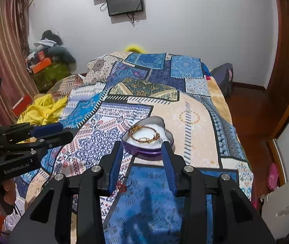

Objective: Organize jewelry
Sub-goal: 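Withdraw both tools from the tin toward the tasseled keyrings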

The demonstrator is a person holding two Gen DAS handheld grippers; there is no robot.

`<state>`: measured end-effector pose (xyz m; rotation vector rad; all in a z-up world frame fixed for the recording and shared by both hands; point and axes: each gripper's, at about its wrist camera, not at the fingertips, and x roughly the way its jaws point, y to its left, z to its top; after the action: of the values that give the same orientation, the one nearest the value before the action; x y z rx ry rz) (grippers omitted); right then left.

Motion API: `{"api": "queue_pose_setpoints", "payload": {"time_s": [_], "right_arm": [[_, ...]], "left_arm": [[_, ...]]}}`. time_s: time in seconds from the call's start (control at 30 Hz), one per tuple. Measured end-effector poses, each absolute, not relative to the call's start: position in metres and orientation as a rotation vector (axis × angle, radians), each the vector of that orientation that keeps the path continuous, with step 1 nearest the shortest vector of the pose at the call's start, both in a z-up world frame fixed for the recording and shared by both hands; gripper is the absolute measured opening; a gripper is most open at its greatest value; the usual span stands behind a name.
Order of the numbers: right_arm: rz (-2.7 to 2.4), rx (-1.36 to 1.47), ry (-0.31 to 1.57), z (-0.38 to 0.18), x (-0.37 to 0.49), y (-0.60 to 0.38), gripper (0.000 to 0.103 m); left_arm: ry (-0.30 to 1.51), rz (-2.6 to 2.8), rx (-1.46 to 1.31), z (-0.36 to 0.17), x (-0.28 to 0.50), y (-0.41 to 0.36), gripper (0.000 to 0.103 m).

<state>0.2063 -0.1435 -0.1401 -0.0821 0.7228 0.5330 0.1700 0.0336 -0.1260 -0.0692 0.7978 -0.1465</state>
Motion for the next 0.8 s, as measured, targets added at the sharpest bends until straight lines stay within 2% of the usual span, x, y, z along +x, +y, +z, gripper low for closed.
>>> {"api": "queue_pose_setpoints", "payload": {"time_s": [0.8], "right_arm": [[0.539, -0.127, 0.854, -0.189, 0.203, -0.134, 0.036]], "left_arm": [[0.941, -0.172, -0.077, -0.179, 0.166, 0.027, 0.037]]}}
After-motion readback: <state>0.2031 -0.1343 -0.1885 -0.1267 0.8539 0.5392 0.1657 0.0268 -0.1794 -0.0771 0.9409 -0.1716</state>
